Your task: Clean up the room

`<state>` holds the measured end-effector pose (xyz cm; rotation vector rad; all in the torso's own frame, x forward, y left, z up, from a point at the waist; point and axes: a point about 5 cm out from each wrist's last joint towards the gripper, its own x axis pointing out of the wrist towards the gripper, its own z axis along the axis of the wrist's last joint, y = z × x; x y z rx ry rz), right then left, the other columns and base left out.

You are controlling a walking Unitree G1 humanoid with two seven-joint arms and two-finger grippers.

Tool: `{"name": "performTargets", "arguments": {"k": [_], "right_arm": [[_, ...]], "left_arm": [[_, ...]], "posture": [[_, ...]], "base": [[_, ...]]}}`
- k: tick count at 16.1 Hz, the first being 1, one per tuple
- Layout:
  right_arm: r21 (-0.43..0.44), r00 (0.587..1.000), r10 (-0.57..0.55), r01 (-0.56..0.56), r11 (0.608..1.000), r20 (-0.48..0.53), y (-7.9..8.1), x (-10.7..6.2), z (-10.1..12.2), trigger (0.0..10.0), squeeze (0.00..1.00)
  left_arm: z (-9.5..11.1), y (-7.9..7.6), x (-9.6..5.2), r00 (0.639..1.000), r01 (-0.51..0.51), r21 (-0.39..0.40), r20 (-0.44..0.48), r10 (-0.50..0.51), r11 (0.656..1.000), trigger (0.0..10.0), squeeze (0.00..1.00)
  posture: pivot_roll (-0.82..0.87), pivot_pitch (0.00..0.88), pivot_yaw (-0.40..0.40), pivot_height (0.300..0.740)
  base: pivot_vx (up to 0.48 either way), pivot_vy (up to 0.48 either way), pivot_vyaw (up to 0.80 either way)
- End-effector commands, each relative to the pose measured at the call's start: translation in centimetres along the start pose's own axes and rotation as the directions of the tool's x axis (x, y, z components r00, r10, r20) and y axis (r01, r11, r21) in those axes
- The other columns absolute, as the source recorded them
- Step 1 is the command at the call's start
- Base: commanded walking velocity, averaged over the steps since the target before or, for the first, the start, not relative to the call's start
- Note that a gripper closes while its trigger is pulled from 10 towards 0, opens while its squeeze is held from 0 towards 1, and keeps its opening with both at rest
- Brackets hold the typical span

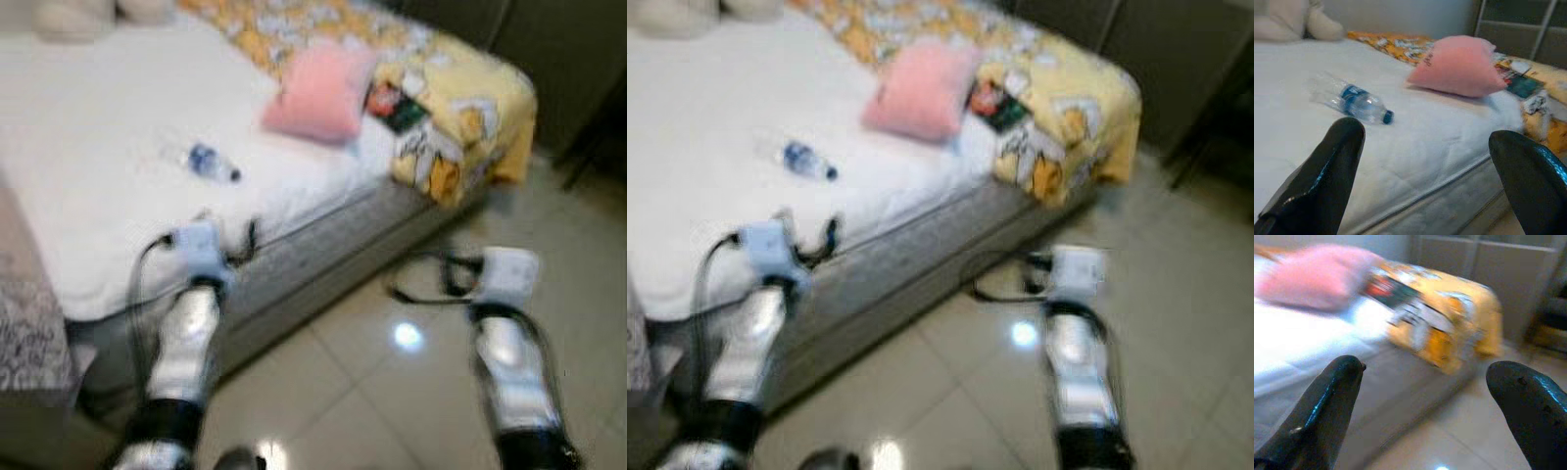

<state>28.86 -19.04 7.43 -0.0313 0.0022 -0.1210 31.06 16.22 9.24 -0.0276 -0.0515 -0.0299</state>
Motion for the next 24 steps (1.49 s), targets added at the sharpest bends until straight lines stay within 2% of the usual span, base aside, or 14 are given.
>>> {"name": "performTargets", "arguments": {"k": [1,2,8,10,12,17,24], "right_arm": [[-0.015,1.000,-0.026,0.026,1.000,-0.009,-1.2,-0.2,-0.2,10.0,0.00],[-0.016,1.000,-0.022,0.022,1.000,-0.013,-1.1,-0.2,-0.3,10.0,0.00],[-0.029,1.000,-0.019,0.018,0.999,-0.015,-1.0,0.0,-0.2,10.0,0.00],[-0.047,0.999,-0.024,0.023,0.999,-0.035,-0.9,-0.1,-0.5,10.0,0.00],[-0.034,0.998,-0.031,0.029,0.999,-0.046,-0.9,-0.1,-0.7,10.0,0.00],[-0.051,0.999,-0.028,0.026,0.998,-0.031,-0.9,-0.2,-0.5,10.0,0.00],[-0.049,0.999,-0.030,0.029,0.998,-0.034,-0.9,0.0,-0.4,10.0,0.00]], "left_arm": [[0.5,-1.4,0.4,0.999,0.045,0.003,0.017,-0.045,0.999,10.0,0.00],[0.6,-1.6,0.5,0.998,0.061,0.029,0.021,-0.062,0.998,10.0,0.00],[0.5,-1.3,0.9,0.999,0.039,0.033,-0.008,-0.039,0.999,10.0,0.00],[0.1,-1.7,1.2,0.998,0.051,0.070,-0.040,-0.048,0.996,10.0,0.00],[0.4,-2.2,1.2,0.993,0.117,0.044,-0.019,-0.116,0.992,10.0,0.00],[0.6,-2.2,1.5,0.996,0.087,-0.018,-0.010,-0.087,0.996,10.0,0.00],[0.5,-2.4,1.5,0.995,0.096,-0.034,-0.013,-0.097,0.995,10.0,0.00]], "posture": [[0.04,0.000,-0.023,0.700],[0.04,0.000,-0.023,0.700],[0.04,0.000,-0.021,0.700],[0.03,0.000,-0.015,0.700],[0.03,0.000,-0.015,0.700],[0.02,0.000,-0.011,0.700],[0.02,0.000,-0.013,0.700]], "base": [[0.000,-0.262,0.66],[0.000,-0.469,0.64],[0.344,-0.330,0.59],[0.163,-0.174,0.32],[0.000,0.000,0.00],[0.480,0.000,0.00],[0.480,0.000,0.00]]}}
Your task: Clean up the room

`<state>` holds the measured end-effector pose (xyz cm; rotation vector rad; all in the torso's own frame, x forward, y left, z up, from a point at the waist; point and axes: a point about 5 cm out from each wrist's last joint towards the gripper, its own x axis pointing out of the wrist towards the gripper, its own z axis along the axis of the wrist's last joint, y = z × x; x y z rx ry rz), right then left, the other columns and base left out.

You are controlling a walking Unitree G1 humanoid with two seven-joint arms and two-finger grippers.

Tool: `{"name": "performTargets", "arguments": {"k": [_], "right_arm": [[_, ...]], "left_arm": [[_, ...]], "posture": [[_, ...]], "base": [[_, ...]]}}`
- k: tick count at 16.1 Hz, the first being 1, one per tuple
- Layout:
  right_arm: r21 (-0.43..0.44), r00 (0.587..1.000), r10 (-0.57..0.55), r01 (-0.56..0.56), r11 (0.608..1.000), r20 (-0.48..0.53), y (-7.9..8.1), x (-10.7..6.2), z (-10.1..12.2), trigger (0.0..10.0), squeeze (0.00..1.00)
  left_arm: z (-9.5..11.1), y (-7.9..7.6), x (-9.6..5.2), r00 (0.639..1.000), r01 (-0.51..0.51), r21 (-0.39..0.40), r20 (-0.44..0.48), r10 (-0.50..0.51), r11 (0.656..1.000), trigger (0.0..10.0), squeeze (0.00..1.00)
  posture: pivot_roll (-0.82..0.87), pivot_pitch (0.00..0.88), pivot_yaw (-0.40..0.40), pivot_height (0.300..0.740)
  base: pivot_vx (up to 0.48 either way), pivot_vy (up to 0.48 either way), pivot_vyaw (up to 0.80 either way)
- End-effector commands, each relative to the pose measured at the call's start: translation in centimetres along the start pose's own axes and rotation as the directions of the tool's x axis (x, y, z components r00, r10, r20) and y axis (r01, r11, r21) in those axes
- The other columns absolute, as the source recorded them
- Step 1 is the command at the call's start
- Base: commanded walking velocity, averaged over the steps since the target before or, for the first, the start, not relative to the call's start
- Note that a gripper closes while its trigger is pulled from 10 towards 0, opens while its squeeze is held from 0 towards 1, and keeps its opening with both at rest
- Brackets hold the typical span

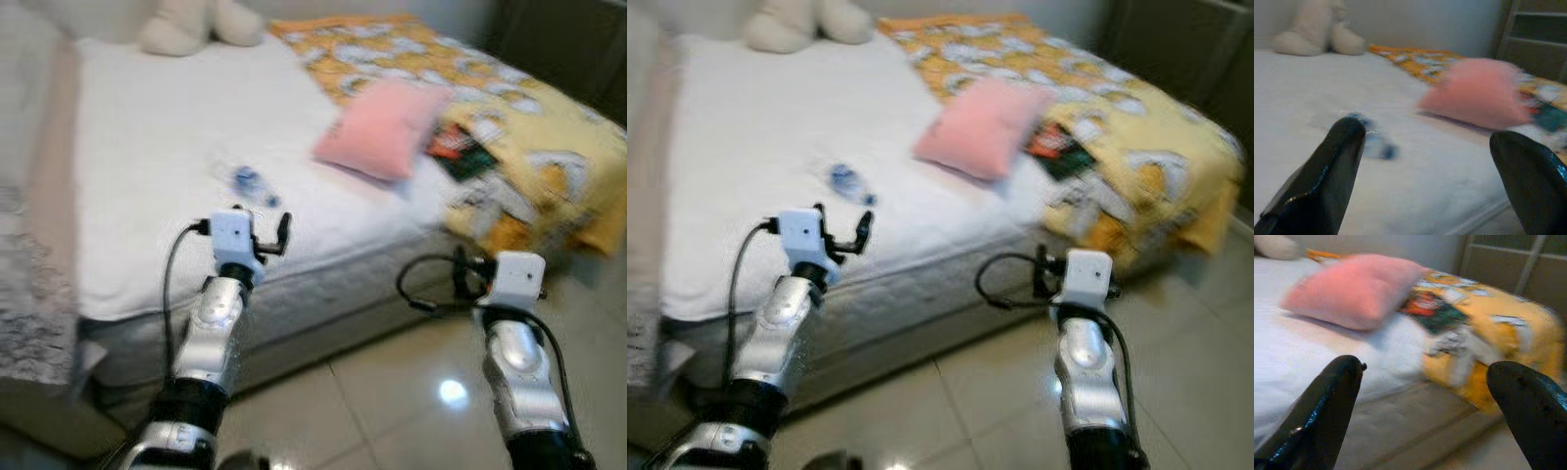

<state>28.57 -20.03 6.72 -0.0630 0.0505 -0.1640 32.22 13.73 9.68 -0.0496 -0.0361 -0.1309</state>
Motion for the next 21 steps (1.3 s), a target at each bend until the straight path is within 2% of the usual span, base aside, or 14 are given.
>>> {"name": "performTargets", "arguments": {"k": [1,4,6,7,12,13,15,18,21], "right_arm": [[-0.013,1.000,0.013,-0.013,1.000,0.012,0.1,0.1,0.3,10.0,0.00],[-0.012,1.000,0.022,-0.022,1.000,0.006,0.1,0.1,0.2,10.0,0.00],[-0.006,1.000,0.021,-0.021,1.000,0.009,0.0,0.0,0.2,10.0,0.00],[-0.009,1.000,0.025,-0.025,1.000,0.003,0.1,0.0,0.2,10.0,0.00],[-0.012,0.999,0.032,-0.032,0.999,0.000,-0.1,-0.2,0.0,10.0,0.00],[0.014,1.000,0.020,-0.020,1.000,0.024,-0.4,-0.7,0.1,10.0,0.00],[0.103,0.996,0.044,-0.051,0.993,0.074,-0.2,-1.3,0.9,10.0,0.00],[0.069,0.997,0.050,-0.055,0.996,0.060,0.1,-1.0,0.9,10.0,0.00],[0.071,0.998,0.036,-0.039,0.997,0.048,0.1,-0.7,1.0,10.0,0.00]], "left_arm": [[0.2,0.0,0.2,1.000,-0.002,-0.008,0.003,0.002,1.000,10.0,0.00],[0.2,-0.3,0.3,1.000,0.010,-0.005,0.002,-0.010,1.000,10.0,0.00],[-0.2,-0.6,0.2,1.000,0.020,0.020,-0.016,-0.019,1.000,10.0,0.00],[-0.7,-0.6,0.2,0.999,0.010,0.039,-0.050,-0.008,0.999,10.0,0.00],[-0.8,0.2,-0.1,0.998,-0.025,0.042,-0.052,0.027,0.999,10.0,0.00],[-0.9,0.6,-1.2,0.999,0.004,0.017,-0.050,-0.003,1.000,10.0,0.00],[-0.8,0.7,-1.8,0.998,0.029,0.028,-0.059,-0.028,0.999,10.0,0.00],[0.0,-0.7,-1.0,0.997,0.075,0.037,-0.028,-0.074,0.997,10.0,0.00],[0.1,-0.9,-0.9,0.997,0.078,0.012,-0.028,-0.077,0.997,10.0,0.00]], "posture": [[0.02,0.000,-0.012,0.700],[0.02,0.000,-0.012,0.700],[0.02,0.000,-0.012,0.700],[0.02,0.000,-0.012,0.700],[0.02,0.000,-0.012,0.700],[0.01,0.000,-0.010,0.700],[0.01,0.000,-0.008,0.700],[0.02,0.000,-0.010,0.700],[0.02,0.000,-0.008,0.700]], "base": [[0.480,0.000,0.00],[0.480,0.000,0.00],[0.371,0.000,0.69],[0.000,0.000,0.69],[0.000,0.000,0.66],[0.000,0.000,0.61],[0.000,0.000,0.61],[0.166,-0.271,0.44],[0.265,-0.396,0.00]]}}
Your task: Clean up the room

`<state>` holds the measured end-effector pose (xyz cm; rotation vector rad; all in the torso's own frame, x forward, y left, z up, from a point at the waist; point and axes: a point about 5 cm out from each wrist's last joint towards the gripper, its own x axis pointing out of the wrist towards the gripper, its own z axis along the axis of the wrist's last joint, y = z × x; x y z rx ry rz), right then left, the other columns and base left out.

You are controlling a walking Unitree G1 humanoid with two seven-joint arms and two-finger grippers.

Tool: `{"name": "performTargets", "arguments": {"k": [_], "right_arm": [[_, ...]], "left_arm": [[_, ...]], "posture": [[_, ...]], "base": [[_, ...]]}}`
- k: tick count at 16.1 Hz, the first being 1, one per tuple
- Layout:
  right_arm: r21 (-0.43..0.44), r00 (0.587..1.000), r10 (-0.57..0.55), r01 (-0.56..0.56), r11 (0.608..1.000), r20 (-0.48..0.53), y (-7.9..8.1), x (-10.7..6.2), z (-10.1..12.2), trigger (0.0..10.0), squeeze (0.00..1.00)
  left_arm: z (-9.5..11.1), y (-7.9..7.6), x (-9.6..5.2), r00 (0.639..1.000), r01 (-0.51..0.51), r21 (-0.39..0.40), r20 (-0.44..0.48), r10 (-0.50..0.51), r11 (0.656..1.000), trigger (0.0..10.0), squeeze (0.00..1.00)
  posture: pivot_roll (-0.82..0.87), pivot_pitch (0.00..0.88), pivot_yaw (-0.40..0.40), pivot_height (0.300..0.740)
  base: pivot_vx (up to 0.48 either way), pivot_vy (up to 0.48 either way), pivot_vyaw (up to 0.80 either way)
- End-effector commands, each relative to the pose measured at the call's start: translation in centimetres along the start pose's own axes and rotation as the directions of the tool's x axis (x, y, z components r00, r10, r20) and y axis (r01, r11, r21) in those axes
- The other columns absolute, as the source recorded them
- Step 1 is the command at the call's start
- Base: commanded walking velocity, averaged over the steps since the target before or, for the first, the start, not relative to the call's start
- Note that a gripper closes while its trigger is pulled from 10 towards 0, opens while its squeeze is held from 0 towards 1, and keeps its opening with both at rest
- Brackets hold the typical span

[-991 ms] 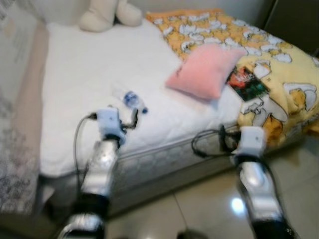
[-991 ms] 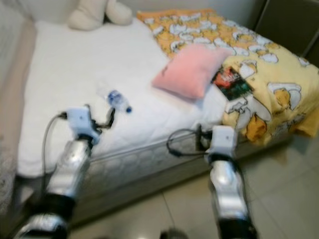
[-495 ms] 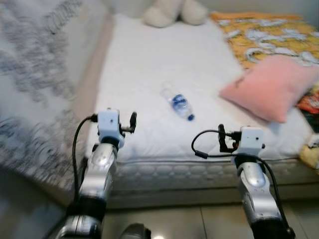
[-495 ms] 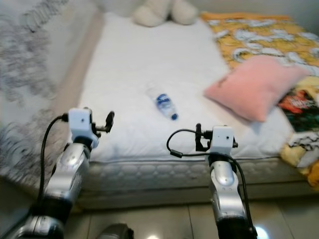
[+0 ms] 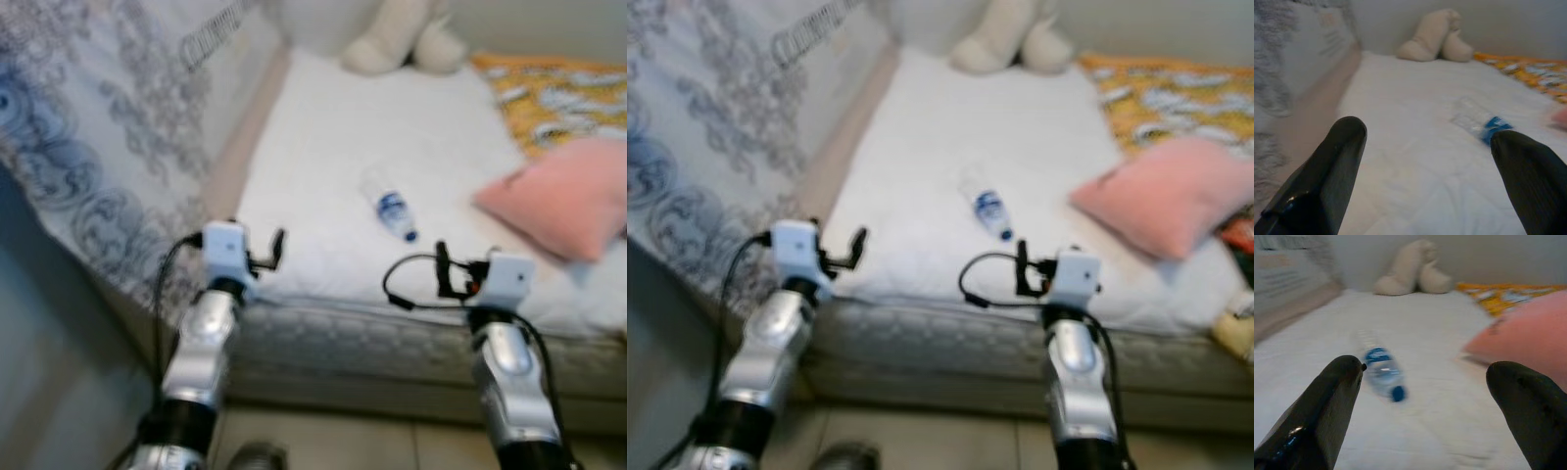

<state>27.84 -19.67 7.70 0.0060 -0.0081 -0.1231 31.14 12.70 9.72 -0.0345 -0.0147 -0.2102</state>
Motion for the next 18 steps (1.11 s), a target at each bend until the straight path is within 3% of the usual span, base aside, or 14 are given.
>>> {"name": "performTargets", "arguments": {"k": [1,15,17,18], "right_arm": [[-0.015,1.000,0.000,0.000,1.000,-0.010,0.07,0.10,-0.02,10.0,0.00],[-0.064,0.999,0.026,-0.028,0.998,-0.030,0.48,0.06,-0.33,10.0,0.00],[-0.066,0.999,0.032,-0.034,0.997,-0.030,0.60,0.07,-0.34,10.0,0.00],[-0.067,0.999,0.033,-0.035,0.997,-0.029,0.57,0.04,-0.31,10.0,0.00]], "left_arm": [[0.14,0.44,0.05,1.000,-0.005,-0.001,-0.005,0.005,1.000,10.0,0.00],[-0.15,0.46,0.54,1.000,-0.012,-0.019,-0.021,0.012,1.000,10.0,0.00],[-0.47,0.78,0.78,0.998,-0.039,-0.026,-0.044,0.038,0.999,10.0,0.00],[-0.71,0.88,0.93,0.995,-0.063,0.006,-0.076,0.063,0.998,10.0,0.00]], "posture": [[0.02,0.000,-0.007,0.700],[0.01,0.000,-0.007,0.700],[0.01,0.000,-0.010,0.700],[0.01,0.000,-0.010,0.700]], "base": [[0.292,-0.375,0.00],[0.332,-0.343,0.00],[0.345,-0.330,0.00],[0.330,-0.345,0.00]]}}
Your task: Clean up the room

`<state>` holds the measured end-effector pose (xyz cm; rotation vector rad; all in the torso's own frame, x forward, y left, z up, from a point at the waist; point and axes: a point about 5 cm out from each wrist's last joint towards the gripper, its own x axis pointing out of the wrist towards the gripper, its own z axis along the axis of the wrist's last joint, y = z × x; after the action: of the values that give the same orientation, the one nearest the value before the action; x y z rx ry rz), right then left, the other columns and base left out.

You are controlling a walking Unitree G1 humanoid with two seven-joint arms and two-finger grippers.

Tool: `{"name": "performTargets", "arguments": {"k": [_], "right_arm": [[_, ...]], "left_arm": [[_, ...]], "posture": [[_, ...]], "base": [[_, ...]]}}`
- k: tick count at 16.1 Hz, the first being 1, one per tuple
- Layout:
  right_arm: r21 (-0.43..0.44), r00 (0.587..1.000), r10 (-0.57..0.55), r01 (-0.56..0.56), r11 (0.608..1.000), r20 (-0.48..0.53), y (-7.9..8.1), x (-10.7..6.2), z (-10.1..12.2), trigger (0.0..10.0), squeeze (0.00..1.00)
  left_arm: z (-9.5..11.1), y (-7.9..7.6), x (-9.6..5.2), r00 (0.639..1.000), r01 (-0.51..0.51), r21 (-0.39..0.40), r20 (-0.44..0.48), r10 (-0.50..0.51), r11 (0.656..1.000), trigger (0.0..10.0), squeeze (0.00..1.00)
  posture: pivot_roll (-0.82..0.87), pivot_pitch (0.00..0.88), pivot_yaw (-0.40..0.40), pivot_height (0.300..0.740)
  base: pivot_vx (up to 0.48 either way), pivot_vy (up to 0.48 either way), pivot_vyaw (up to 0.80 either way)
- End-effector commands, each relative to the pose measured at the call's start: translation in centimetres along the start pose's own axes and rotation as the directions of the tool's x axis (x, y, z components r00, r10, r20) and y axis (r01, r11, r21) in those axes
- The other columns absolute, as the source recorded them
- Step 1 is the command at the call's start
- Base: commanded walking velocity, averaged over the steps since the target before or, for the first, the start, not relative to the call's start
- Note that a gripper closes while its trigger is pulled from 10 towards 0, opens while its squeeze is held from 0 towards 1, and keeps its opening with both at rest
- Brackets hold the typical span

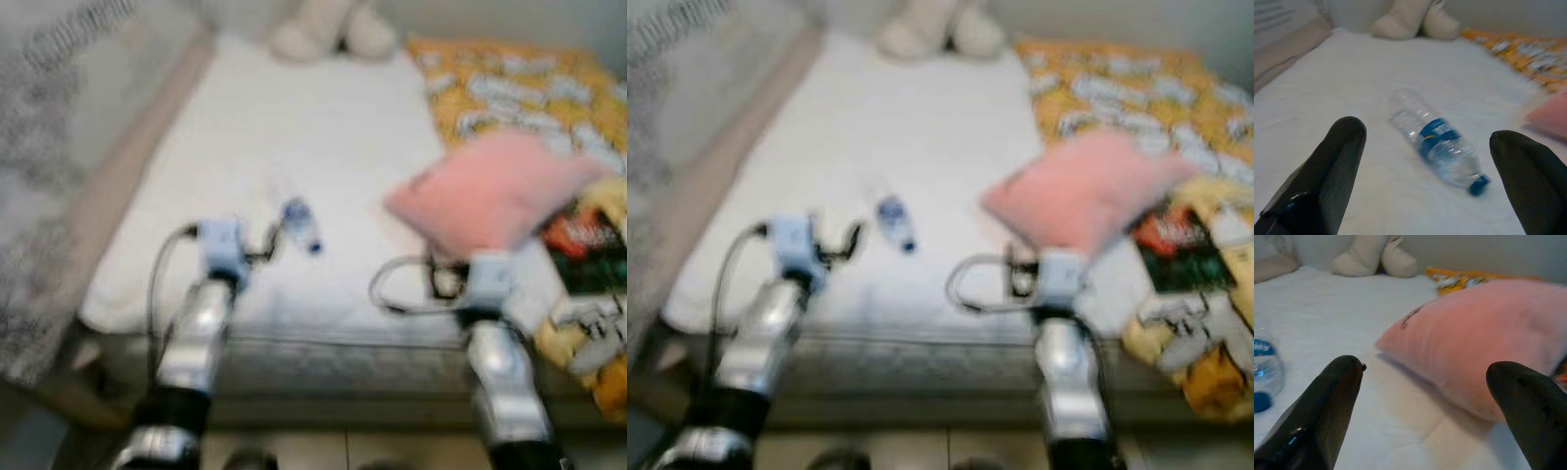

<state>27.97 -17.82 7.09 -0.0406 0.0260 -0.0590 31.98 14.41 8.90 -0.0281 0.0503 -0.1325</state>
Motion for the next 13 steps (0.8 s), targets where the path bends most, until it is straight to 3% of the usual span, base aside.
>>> {"name": "performTargets", "arguments": {"k": [1,3,7,13], "right_arm": [[-0.023,1.000,-0.025,0.025,0.999,0.001,-1.26,0.03,0.22,10.0,0.00],[-0.032,1.000,-0.015,0.015,0.999,0.001,-1.11,0.00,0.17,10.0,0.00],[-0.035,1.000,-0.010,0.010,0.999,0.000,-1.02,0.06,0.19,10.0,0.00],[-0.040,1.000,-0.004,0.004,0.999,0.001,-0.91,0.00,0.08,10.0,0.00]], "left_arm": [[0.03,-1.38,0.32,0.999,0.031,0.019,-0.011,-0.030,0.999,10.0,0.00],[-0.07,-1.48,0.15,1.000,0.029,-0.018,0.003,-0.028,0.999,10.0,0.00],[0.23,-1.36,0.44,1.000,0.025,-0.011,0.017,-0.025,1.000,10.0,0.00],[0.72,-1.24,0.89,0.999,0.032,-0.026,0.027,-0.031,0.999,10.0,0.00]], "posture": [[0.01,0.000,-0.010,0.700],[0.01,0.000,-0.010,0.700],[0.01,0.000,-0.010,0.700],[0.01,0.000,-0.003,0.700]], "base": [[0.000,-0.382,0.00],[0.000,0.000,0.00],[0.000,0.000,0.00],[0.480,0.000,0.00]]}}
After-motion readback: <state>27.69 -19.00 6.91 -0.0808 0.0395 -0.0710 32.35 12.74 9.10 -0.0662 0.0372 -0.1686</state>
